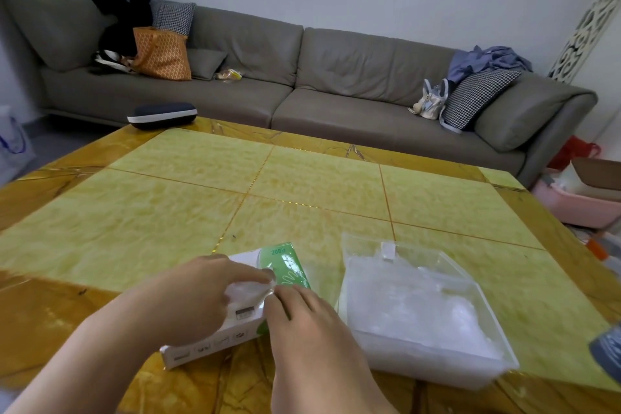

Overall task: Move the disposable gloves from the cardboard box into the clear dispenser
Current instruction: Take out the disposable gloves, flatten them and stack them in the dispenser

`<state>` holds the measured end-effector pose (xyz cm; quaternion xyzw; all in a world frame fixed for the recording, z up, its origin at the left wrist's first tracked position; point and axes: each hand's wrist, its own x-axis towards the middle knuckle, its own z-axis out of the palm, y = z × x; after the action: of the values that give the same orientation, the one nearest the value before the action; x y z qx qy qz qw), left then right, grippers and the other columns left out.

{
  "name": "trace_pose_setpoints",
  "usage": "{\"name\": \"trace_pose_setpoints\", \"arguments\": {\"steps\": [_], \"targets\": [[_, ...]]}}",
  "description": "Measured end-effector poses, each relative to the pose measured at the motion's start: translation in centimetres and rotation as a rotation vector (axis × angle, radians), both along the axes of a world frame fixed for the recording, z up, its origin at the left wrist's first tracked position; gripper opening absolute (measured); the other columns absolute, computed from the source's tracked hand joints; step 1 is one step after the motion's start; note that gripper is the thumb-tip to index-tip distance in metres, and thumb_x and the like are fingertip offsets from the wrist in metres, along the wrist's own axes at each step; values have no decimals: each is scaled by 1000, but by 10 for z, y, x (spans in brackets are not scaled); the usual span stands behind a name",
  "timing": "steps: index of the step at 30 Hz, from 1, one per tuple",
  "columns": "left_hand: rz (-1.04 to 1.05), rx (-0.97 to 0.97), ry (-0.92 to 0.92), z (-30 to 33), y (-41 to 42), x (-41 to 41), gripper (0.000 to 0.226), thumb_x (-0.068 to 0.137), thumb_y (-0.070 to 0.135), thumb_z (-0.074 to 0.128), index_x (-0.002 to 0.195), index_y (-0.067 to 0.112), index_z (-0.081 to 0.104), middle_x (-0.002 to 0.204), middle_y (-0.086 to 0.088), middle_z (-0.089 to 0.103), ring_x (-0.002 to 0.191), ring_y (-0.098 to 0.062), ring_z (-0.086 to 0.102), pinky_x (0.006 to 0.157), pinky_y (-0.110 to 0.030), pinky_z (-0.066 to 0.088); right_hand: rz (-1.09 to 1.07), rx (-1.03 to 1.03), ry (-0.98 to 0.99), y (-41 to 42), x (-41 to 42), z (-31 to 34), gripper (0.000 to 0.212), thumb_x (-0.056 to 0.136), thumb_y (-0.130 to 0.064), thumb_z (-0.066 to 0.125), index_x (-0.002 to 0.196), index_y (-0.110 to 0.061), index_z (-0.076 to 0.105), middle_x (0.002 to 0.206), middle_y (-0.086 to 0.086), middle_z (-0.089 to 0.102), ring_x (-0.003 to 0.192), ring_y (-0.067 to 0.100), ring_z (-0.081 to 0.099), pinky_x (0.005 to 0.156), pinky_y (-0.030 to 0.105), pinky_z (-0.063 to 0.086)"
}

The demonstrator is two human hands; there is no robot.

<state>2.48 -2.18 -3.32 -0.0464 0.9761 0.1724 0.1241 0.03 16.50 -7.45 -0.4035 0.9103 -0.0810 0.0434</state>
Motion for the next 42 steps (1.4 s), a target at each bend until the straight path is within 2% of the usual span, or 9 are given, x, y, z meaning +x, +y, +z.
{"name": "trace_pose_setpoints", "arguments": {"steps": [5,10,16,21,24,28,32,37,42], "targets": [[104,-180,41,-8,12,-8,46,94,11,41,108,43,72,107,17,54,92,-10,64,70,-29,55,4,13,-21,0,1,1,72,89,-13,60,156,-10,34,162,4,32,152,26,23,123,36,25],[350,-251,213,10,6,-6,29,94,12,45,78,26,65,83,12,60,60,-8,60,48,-22,42,7,20,-31,3,1,6,70,88,-11,62,153,-9,35,162,4,31,152,24,22,125,35,23],[385,713,503,24,0,4,40,97,1,56,92,33,80,78,-3,75,65,-25,66,67,-42,57,-69,-84,-90,7,7,24,71,92,-11,61,156,-20,31,165,-6,17,151,18,26,121,37,33],[337,1311,412,27,26,1,16,96,5,65,99,10,80,91,-22,72,75,-29,63,67,-36,52,-289,-599,-276,27,-1,51,70,94,-10,59,150,-44,33,145,-34,37,136,-13,38,119,21,35],[279,1444,376,24,39,0,16,90,9,67,100,2,77,95,-24,71,81,-34,64,69,-37,56,-404,-956,-588,47,-13,62,62,81,-41,70,134,-57,43,133,-39,48,129,-15,44,113,28,38],[198,1418,319,20,46,2,24,83,7,73,107,5,75,95,-25,70,78,-30,62,69,-35,53,-510,-1135,-802,62,-24,68,39,80,-56,83,112,-47,63,119,-29,68,115,-10,61,96,23,41],[144,1143,317,18,53,4,33,88,-3,72,109,23,78,95,-11,75,81,-27,66,75,-28,55,-560,-1242,-714,71,-34,66,14,96,-10,74,90,2,71,76,19,72,66,28,71,62,34,58],[64,1017,134,26,44,9,47,85,23,80,127,40,69,122,-13,70,112,-31,68,105,-51,51,-488,-1245,-626,91,-42,75,17,100,-2,65,92,-9,78,66,16,65,45,24,50,40,27,43],[130,1219,12,25,71,7,15,80,31,80,93,26,85,93,1,80,76,-7,75,63,-15,53,-389,-1170,-652,90,-39,72,18,102,-12,67,93,-21,80,75,21,73,32,15,34,36,17,28]]}}
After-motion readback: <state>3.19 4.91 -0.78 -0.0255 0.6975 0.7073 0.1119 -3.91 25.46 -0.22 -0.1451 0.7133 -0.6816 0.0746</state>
